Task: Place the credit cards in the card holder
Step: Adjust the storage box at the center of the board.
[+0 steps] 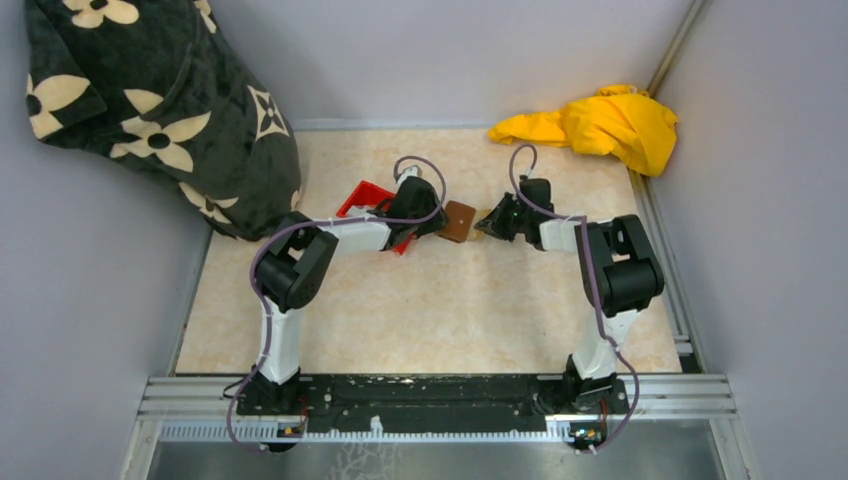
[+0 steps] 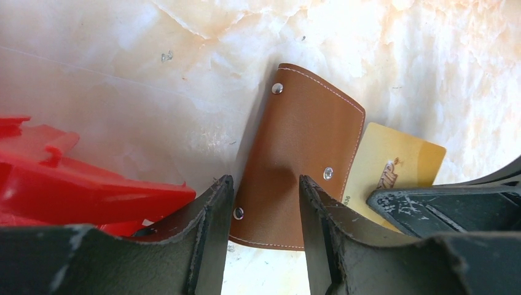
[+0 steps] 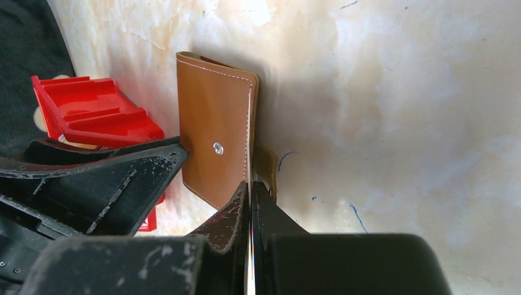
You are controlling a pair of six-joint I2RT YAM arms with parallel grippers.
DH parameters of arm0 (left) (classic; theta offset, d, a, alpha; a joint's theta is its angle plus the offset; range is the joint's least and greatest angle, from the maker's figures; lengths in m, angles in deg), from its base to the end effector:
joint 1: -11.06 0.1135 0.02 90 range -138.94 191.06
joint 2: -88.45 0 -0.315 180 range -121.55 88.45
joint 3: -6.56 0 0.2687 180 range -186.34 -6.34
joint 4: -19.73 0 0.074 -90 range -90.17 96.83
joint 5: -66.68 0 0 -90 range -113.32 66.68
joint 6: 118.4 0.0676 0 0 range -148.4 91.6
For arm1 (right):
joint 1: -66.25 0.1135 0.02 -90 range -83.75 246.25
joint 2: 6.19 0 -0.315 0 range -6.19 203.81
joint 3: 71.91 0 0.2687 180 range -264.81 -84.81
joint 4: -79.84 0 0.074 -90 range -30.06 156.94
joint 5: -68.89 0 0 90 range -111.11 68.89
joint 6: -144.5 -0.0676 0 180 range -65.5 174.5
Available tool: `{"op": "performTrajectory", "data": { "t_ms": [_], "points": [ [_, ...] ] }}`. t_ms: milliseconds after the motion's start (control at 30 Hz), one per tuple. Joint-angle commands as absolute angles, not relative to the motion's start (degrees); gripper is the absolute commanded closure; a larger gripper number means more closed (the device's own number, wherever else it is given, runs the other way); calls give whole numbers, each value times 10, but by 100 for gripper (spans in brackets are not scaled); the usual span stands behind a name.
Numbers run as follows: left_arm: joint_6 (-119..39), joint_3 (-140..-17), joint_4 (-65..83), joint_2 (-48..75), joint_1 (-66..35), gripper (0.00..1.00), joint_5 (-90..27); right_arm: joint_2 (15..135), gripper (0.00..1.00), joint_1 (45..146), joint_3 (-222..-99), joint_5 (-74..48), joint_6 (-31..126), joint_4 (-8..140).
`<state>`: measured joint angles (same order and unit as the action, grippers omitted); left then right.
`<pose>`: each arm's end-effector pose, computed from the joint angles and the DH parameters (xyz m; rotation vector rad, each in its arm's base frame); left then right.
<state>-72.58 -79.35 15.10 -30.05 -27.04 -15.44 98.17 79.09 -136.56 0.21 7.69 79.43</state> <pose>0.4062 -0.3067 0.1603 -0.1994 2.2807 -0.6282 0.3939 0.1150 0.1587 0.4989 2.3508 0.9446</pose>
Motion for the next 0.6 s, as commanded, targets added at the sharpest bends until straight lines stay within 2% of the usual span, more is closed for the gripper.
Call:
{"op": "performTrajectory", "data": {
  "t_ms": [0,567],
  "points": [
    [-730,-773,131,-332,-266,49,-181,996,100,786,-1370,19,64,839],
    [-731,-766,146,-338,-260,49,-201,1017,100,783,-1356,55,40,903]
  ]
}}
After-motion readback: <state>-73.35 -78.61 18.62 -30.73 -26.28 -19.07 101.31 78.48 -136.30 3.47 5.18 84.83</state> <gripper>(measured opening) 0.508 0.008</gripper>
